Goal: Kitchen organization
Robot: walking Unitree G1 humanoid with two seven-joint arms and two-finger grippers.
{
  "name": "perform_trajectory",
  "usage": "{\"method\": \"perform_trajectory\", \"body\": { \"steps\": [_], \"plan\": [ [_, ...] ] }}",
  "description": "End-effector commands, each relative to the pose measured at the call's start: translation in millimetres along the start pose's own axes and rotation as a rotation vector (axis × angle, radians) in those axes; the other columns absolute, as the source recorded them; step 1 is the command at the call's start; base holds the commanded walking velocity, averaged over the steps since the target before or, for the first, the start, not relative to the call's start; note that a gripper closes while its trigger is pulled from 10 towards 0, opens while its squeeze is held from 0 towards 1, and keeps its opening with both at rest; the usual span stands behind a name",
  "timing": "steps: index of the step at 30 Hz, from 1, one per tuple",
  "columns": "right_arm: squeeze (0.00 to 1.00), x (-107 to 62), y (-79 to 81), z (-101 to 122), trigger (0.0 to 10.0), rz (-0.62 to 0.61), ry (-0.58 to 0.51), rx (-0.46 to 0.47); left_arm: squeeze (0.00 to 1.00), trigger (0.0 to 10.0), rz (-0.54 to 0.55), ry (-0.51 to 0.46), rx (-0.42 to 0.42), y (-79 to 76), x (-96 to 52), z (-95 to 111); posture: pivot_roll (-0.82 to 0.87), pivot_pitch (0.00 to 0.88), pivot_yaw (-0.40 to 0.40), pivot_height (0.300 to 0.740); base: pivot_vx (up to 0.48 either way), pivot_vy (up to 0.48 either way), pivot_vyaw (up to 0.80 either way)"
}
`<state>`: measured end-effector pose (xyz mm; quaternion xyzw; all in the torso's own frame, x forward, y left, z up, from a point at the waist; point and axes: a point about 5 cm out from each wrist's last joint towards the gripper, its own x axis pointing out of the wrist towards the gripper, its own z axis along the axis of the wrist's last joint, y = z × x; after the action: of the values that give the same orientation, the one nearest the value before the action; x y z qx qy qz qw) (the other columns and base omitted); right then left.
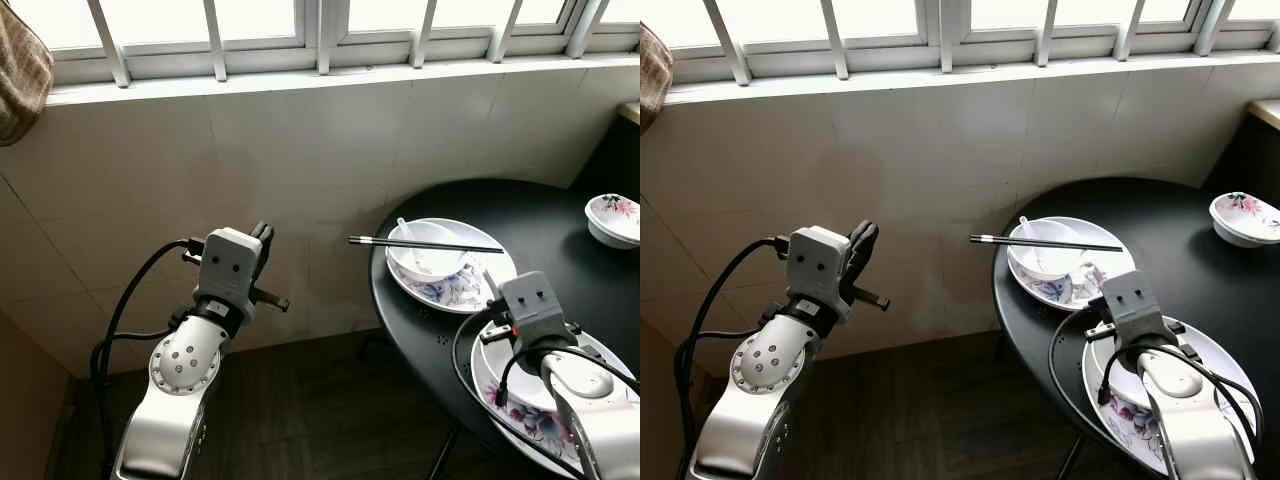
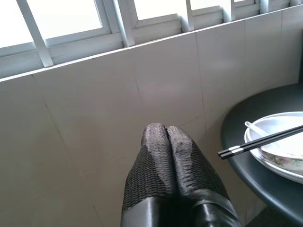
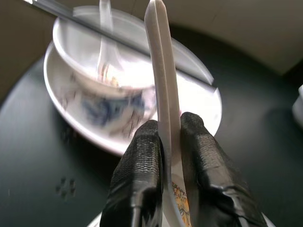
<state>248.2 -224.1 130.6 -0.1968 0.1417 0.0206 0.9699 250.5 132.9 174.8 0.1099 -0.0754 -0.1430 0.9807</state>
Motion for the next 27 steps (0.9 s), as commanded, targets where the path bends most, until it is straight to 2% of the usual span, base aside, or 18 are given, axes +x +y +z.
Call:
{"method": "perform_trajectory", "body": {
  "steps": [1, 4, 5, 8, 10, 11, 12, 14, 15, 16, 22, 27],
  "plan": [
    [0.00, -3.9, -0.4, 17, 0.0, -0.043, -0.093, -0.008, 0.00, 10.0, 0.000, -0.003, 0.006, -0.8, -0.3, 3, 0.08, 0.000, -0.059, 0.740, 0.000, 0.000, 0.00],
    [0.00, -8.4, -1.6, 36, 0.0, -0.116, -0.207, -0.015, 0.00, 10.0, 0.004, -0.004, 0.002, -0.3, 0.0, 3, 0.08, 0.000, -0.059, 0.740, 0.000, 0.000, 0.00],
    [0.00, -9.7, -1.0, 40, 0.0, -0.131, -0.236, -0.043, 0.00, 10.0, 0.006, -0.004, 0.002, -0.3, 0.1, 3, 0.08, 0.000, -0.060, 0.740, 0.000, 0.000, 0.00],
    [0.00, -11.1, 0.3, 44, 0.0, -0.142, -0.261, -0.076, 0.00, 10.0, 0.007, -0.005, 0.002, -0.4, 0.3, 3, 0.08, 0.000, -0.060, 0.740, 0.000, 0.000, 0.00],
    [0.00, -12.5, 7.5, 49, 0.0, -0.141, -0.304, -0.186, 0.00, 10.0, 0.013, -0.008, 0.002, 0.2, 0.8, 3, 0.09, 0.000, -0.060, 0.740, 0.000, 0.000, 0.80],
    [0.00, -12.5, 7.5, 49, 0.0, -0.141, -0.304, -0.186, 0.00, 10.0, 0.013, -0.008, 0.002, 0.2, 0.8, 3, 0.09, 0.000, -0.060, 0.740, 0.000, 0.000, 0.80],
    [0.00, -13.4, 12.2, 52, 0.0, -0.151, -0.333, -0.289, 0.00, 10.0, 0.017, -0.011, 0.001, 0.6, 1.1, 3, 0.09, 0.000, -0.061, 0.740, 0.000, 0.000, 0.80],
    [0.00, -13.4, 12.2, 52, 0.0, -0.151, -0.333, -0.289, 0.00, 10.0, 0.017, -0.011, 0.001, 0.6, 1.1, 3, 0.09, 0.000, -0.061, 0.740, 0.000, 0.000, 0.80],
    [0.00, -14.1, 16.4, 55, 0.0, -0.161, -0.368, -0.372, 0.00, 10.0, 0.021, -0.014, 0.000, 0.9, 1.4, 3, 0.09, 0.000, -0.061, 0.740, 0.000, 0.000, 0.80],
    [0.00, -14.2, 18.9, 58, 0.0, -0.171, -0.390, -0.403, 0.00, 10.0, 0.029, -0.019, -0.004, 1.9, 1.7, 4, 0.09, 0.000, -0.061, 0.740, 0.000, 0.000, 0.80],
    [0.00, -13.1, 22.8, 62, 0.0, -0.181, -0.424, -0.390, 0.00, 10.0, 0.048, -0.027, -0.025, 4.4, 3.0, 5, 0.09, 0.000, -0.062, 0.740, 0.000, 0.000, 0.80],
    [0.00, -12.0, 27.4, 63, 0.0, -0.185, -0.440, -0.381, 0.00, 10.0, 0.043, -0.024, -0.036, 3.5, 3.5, 5, 0.10, 0.000, -0.067, 0.740, 0.000, 0.480, 0.80]
  ]
}}
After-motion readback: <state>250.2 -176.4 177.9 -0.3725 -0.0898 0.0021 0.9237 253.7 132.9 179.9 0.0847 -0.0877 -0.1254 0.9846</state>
